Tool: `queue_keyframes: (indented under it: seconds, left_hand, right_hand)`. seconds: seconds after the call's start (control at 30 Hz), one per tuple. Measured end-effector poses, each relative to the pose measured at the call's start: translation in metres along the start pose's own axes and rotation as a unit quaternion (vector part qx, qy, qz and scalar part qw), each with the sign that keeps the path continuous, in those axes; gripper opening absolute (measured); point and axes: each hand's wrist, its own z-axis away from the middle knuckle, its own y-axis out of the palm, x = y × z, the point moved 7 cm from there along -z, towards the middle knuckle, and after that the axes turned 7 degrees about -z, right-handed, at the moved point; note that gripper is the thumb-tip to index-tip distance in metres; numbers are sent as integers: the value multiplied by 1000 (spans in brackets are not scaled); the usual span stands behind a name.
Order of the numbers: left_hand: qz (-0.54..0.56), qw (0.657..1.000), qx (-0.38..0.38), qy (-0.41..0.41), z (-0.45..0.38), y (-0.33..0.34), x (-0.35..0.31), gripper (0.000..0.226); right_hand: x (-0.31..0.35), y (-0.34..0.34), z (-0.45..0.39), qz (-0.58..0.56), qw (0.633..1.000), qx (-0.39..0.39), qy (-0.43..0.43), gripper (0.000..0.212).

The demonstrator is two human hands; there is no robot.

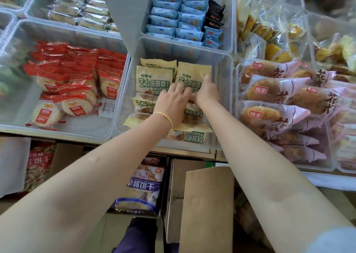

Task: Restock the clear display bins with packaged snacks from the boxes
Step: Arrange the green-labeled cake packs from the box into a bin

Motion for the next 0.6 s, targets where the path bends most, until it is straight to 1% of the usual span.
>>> queue_keyframes:
  seconds: [0.03,0.07,0.13,0.2,0.23,0.27,0.3,0.33,0.37,0.4,0.43,0.47,0.53,0.57,0.6]
  left_hand:
    - [-3,1000,4,10,4,3,-1,51]
    - [-3,999,30,15,6,7,-1,50]
    - [5,995,102,13,7,14,2,50]
    - [30,987,157,10,6,9,2,52]
    - [46,986,161,8,8,2,2,49]
    - [73,987,140,0,11,-10,3,44]
    - [114,988,101,-14,16,-24,4,39]
    - [160,985,45,-35,25,-39,8,34]
    - [203,977,-15,-62,37,-55,12,28]
    - [237,966,-59,-87,52,-70,13,25]
    - [261,955,-85,-112,65,-78,15,22]
    - [277,948,-91,-126,77,-84,12,20]
    - [316,938,-76,-123,101,-91,-4,19]
    - [342,930,-67,-118,111,-92,-14,20]
    - [363,923,-57,-112,119,-90,-25,23]
  right_hand:
    - [-1,0,3,15,1000,13,-5,61]
    - [-3,0,7,15,999,30,-6,62]
    - [-7,-5,18,-10,999,53,-4,59]
    - [-5,-19,39,-67,997,29,-10,54]
    - [-3,-29,52,-97,995,7,-13,52]
    - [1,-38,67,-116,993,-14,-20,51]
    - [5,-47,83,-124,991,-30,-34,49]
    - [11,-56,99,-126,990,-40,-55,44]
    - [15,-64,114,-127,988,-41,-76,36]
    - [19,-76,132,-134,986,-26,-92,25]
    - [22,-81,146,-148,984,17,-99,15]
    - [23,-85,164,-163,978,83,-99,13]
    - [18,-86,210,-171,949,251,-77,24]
    - [9,-84,231,-146,933,325,-57,27]
    - [-4,-81,248,-99,919,379,-34,28]
